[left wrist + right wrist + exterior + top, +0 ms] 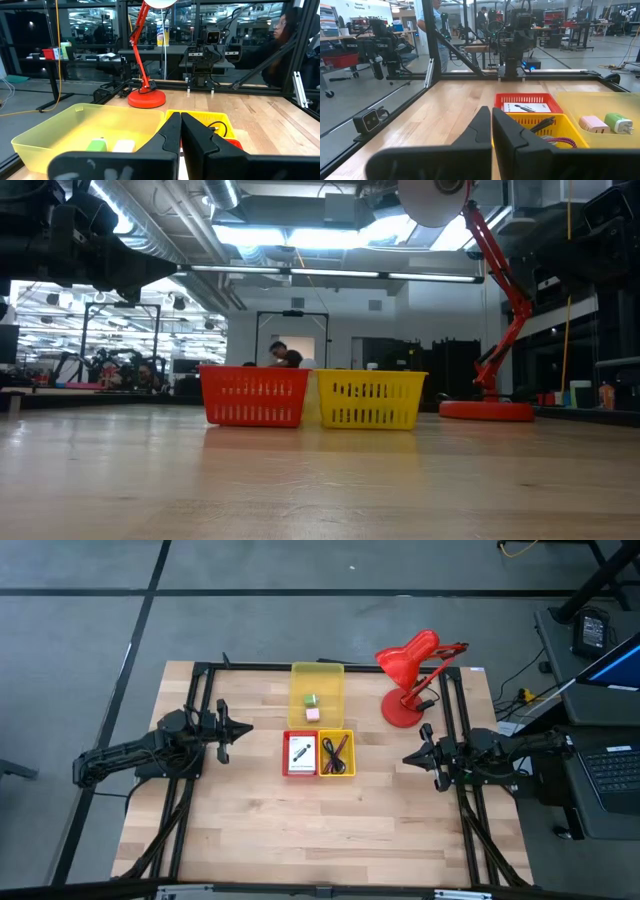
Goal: Pick and place items into bin
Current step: Return to home position
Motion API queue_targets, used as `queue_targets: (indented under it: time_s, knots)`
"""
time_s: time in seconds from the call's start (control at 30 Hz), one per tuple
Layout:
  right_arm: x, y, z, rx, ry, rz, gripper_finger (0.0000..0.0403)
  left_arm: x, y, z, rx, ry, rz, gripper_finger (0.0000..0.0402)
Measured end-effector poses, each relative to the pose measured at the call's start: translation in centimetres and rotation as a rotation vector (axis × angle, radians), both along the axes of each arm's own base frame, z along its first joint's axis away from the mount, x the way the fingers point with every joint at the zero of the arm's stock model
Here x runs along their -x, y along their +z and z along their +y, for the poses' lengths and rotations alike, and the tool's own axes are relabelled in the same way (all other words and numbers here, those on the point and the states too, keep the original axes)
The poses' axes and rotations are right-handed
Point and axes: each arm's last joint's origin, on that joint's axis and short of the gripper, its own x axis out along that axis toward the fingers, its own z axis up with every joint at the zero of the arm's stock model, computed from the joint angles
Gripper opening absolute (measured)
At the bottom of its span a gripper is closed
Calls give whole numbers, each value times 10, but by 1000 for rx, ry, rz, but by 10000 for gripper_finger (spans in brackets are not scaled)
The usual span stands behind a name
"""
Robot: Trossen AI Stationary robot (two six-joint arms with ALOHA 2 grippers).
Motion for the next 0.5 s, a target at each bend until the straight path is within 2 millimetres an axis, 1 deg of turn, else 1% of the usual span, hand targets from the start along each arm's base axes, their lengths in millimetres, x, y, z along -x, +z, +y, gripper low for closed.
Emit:
queue_targets:
  time_s: [0.5]
  knots:
    - [0, 0, 0, 0, 0, 0, 0, 0, 0, 0, 0, 0, 0, 7]
